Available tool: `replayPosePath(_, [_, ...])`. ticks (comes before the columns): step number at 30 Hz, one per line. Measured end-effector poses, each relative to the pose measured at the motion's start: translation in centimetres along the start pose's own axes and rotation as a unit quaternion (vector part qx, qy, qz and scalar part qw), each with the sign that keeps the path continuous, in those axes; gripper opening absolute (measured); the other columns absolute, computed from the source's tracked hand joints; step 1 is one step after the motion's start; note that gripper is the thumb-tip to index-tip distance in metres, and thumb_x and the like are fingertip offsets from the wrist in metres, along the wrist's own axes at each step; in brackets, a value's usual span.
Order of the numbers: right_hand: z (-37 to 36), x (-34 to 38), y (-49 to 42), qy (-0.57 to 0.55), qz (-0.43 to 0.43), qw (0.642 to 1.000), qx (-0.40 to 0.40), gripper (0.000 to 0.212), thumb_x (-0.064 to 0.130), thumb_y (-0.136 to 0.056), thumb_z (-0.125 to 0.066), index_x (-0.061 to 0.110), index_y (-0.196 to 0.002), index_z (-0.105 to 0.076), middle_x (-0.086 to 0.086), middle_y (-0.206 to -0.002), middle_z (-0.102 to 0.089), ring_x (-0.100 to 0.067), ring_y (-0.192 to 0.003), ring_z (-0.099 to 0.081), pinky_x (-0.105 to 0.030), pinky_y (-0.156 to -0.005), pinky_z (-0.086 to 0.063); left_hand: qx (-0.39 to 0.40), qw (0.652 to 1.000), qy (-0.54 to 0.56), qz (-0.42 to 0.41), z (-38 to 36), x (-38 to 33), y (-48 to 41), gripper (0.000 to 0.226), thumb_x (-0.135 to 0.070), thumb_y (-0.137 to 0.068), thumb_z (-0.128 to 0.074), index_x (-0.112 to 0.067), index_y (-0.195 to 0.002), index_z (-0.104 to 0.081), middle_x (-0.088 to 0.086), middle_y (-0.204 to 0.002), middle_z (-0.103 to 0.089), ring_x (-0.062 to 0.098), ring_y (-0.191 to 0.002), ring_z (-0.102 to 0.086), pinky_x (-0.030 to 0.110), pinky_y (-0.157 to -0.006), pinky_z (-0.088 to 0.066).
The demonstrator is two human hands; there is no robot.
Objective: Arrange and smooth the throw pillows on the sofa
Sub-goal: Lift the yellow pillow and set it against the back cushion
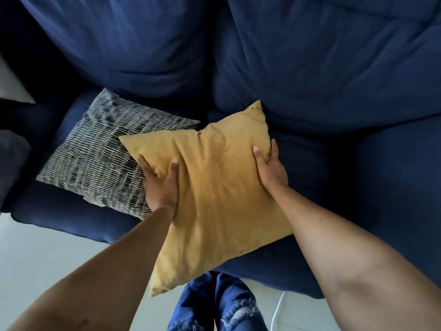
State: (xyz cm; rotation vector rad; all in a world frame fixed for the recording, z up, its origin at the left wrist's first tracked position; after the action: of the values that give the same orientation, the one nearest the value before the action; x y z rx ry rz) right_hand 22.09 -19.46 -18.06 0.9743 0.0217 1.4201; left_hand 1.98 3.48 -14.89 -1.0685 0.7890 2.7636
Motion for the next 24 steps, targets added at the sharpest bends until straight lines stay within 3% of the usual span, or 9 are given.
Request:
replayPosePath(3, [0.6,0.4,1.4,-0.031,0.035,0.998,-0.041,0.081,0.081,-0.089,-0.026,0.041,-0.157,-0.007,-0.006,-0.137,-0.059,-0.035,-0.117,-0.059,-0.041,-0.091,-0.043,-0.007,0.998,0.037,-0.042,0.1,-2.0,1.2,0.102,-0.089,-0.07,-0.052,-0.054,-0.154,-0.005,-0.004,-0.157,-0.043,0.021,-0.138,-0.049,0.036,-0.1,-0.039])
replayPosePath(7, [3.7,0.0,4.3,-0.118,0.074,0.983,-0.118,0.082,0.079,-0.087,-0.027,0.038,-0.156,-0.018,-0.002,-0.142,-0.056,-0.031,-0.12,-0.057,-0.039,-0.092,-0.041,-0.005,0.99,0.081,-0.12,0.5,-5.8,3.5,0.095,-0.08,-0.073,-0.062,-0.059,-0.151,-0.012,-0.016,-0.159,-0.038,0.013,-0.14,-0.045,0.033,-0.111,-0.036])
replayPosePath(9, [6.4,-0.8,5.7,-0.175,0.087,0.965,-0.172,0.082,0.078,-0.085,-0.028,0.037,-0.155,-0.022,0.004,-0.141,-0.055,-0.02,-0.114,-0.057,-0.035,-0.092,-0.041,0.008,0.979,0.103,-0.177,0.3,-8.8,4.8,0.095,-0.077,-0.074,-0.065,-0.058,-0.152,-0.014,-0.033,-0.154,-0.032,0.004,-0.139,-0.041,0.03,-0.113,-0.034])
replayPosePath(11, [9.3,-1.5,6.4,-0.219,0.1,0.941,-0.238,0.078,0.074,-0.088,-0.031,0.034,-0.154,-0.025,0.02,-0.13,-0.053,-0.001,-0.104,-0.053,-0.026,-0.089,-0.04,0.033,0.962,0.133,-0.236,-0.5,-12.1,6.1,0.096,-0.074,-0.076,-0.067,-0.055,-0.153,-0.014,-0.049,-0.143,-0.023,-0.006,-0.14,-0.034,0.026,-0.114,-0.032])
replayPosePath(13, [12.4,-2.0,6.6,-0.244,0.11,0.915,-0.301,0.072,0.068,-0.092,-0.035,0.032,-0.155,-0.027,0.036,-0.123,-0.047,0.019,-0.096,-0.052,-0.007,-0.083,-0.039,0.061,0.942,0.163,-0.286,-1.7,-15.2,7.2,0.097,-0.07,-0.078,-0.07,-0.049,-0.156,-0.016,-0.05,-0.143,-0.023,-0.011,-0.14,-0.033,0.022,-0.114,-0.033])
replayPosePath(15, [15.2,-2.3,6.2,-0.265,0.109,0.897,-0.336,0.066,0.064,-0.095,-0.038,0.035,-0.154,-0.027,0.038,-0.126,-0.048,0.025,-0.101,-0.05,0.003,-0.078,-0.036,0.079,0.929,0.171,-0.319,-3.2,-17.9,7.6,0.097,-0.066,-0.08,-0.071,-0.044,-0.158,-0.017,-0.052,-0.137,-0.031,-0.021,-0.13,-0.036,0.007,-0.104,-0.034])
replayPosePath(18, [18.5,-3.0,5.0,-0.269,0.093,0.886,-0.365,0.065,0.065,-0.096,-0.036,0.038,-0.154,-0.024,0.021,-0.135,-0.055,0.011,-0.109,-0.056,-0.007,-0.084,-0.041,0.099,0.927,0.137,-0.334,-5.9,-20.9,7.4,0.098,-0.071,-0.078,-0.068,-0.051,-0.156,-0.012,-0.04,-0.124,-0.04,-0.032,-0.107,-0.04,-0.003,-0.083,-0.032])
replayPosePath(21, [19.5,-4.3,3.1,-0.211,0.061,0.917,-0.333,0.066,0.063,-0.098,-0.03,0.037,-0.157,-0.019,0.005,-0.147,-0.051,-0.02,-0.123,-0.056,-0.031,-0.092,-0.042,0.152,0.939,0.069,-0.3,-8.9,-21.4,6.3,0.105,-0.081,-0.074,-0.062,-0.056,-0.153,0.002,-0.01,-0.134,-0.04,-0.013,-0.1,-0.047,0.012,-0.085,-0.036])
replayPosePath(24, [18.4,-5.9,1.6,-0.134,0.029,0.959,-0.247,0.066,0.064,-0.1,-0.024,0.039,-0.159,-0.008,-0.004,-0.152,-0.045,-0.031,-0.131,-0.05,-0.048,-0.103,-0.041,0.196,0.941,-0.016,-0.276,-11.4,-20.1,5.3,0.108,-0.076,-0.079,-0.062,-0.051,-0.155,0.01,0.002,-0.153,-0.028,0.009,-0.113,-0.051,0.03,-0.094,-0.043])
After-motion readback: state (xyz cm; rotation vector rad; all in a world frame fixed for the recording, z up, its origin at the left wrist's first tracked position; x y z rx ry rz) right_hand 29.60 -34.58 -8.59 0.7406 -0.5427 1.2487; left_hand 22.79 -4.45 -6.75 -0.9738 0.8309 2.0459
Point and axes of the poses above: each hand's wrist, its own y-axis away from the middle knuckle, its own z-axis out of the back of the hand, x = y × z, the point moved 4 cm from there along -y, towards the middle knuckle
